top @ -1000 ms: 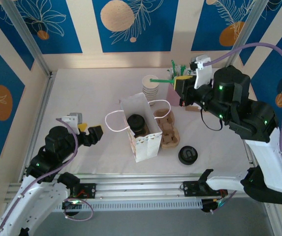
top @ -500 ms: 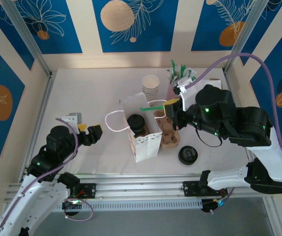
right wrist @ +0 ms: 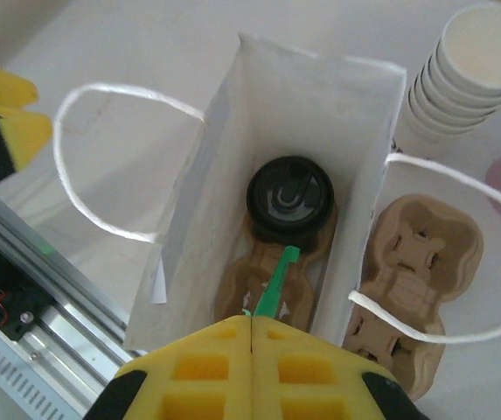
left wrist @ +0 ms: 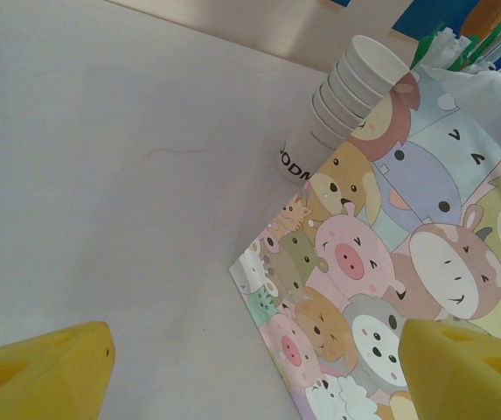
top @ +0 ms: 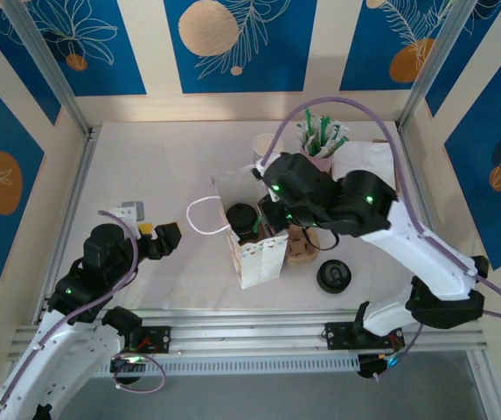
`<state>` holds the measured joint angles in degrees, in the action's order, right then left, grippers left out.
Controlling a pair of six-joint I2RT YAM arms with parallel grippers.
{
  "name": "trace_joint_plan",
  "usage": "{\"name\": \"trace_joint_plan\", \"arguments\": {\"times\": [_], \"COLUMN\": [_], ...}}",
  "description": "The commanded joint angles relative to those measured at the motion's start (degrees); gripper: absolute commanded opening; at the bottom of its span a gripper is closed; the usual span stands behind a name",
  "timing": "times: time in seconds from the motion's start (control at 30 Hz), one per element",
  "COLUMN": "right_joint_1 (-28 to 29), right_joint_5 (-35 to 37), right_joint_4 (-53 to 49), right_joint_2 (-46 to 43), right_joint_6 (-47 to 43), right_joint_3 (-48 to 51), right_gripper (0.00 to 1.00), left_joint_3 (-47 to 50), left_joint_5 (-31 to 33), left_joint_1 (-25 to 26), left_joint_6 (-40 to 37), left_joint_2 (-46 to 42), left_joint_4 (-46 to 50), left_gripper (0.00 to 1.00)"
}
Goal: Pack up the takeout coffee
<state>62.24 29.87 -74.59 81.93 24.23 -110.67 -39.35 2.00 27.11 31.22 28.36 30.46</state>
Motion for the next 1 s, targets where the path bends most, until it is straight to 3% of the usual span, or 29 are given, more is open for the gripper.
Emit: {"name": "trace_joint_plan", "arguments": {"times": [0.0,0.53,0.97], "right_joint_1": [-2.80,-12.70,-12.29], "right_joint_5": [-5.30,-16.84,-14.38], "right_joint_4": [-2.79,5.59,2.99], "right_joint_2": [1.89,6.69,8.73], "right_joint_6": [-0.48,-2.30,-4.07], "right_joint_3": [-1.71,9.71,3.74], "right_gripper": [0.01,0.05,0.31], "left_joint_3": [0.19,1.51,0.95], "left_joint_5": [0.43,-0.16,0.55], "left_joint_1": [-0.31,-0.31,-0.31], "left_joint_6": [0.66,1.03,0.76], "left_joint_2": [-0.40,-0.15,-0.16], "left_joint_4": [0.32,-1.45,-0.85], "left_gripper": [0.85,0.84,0.84]}}
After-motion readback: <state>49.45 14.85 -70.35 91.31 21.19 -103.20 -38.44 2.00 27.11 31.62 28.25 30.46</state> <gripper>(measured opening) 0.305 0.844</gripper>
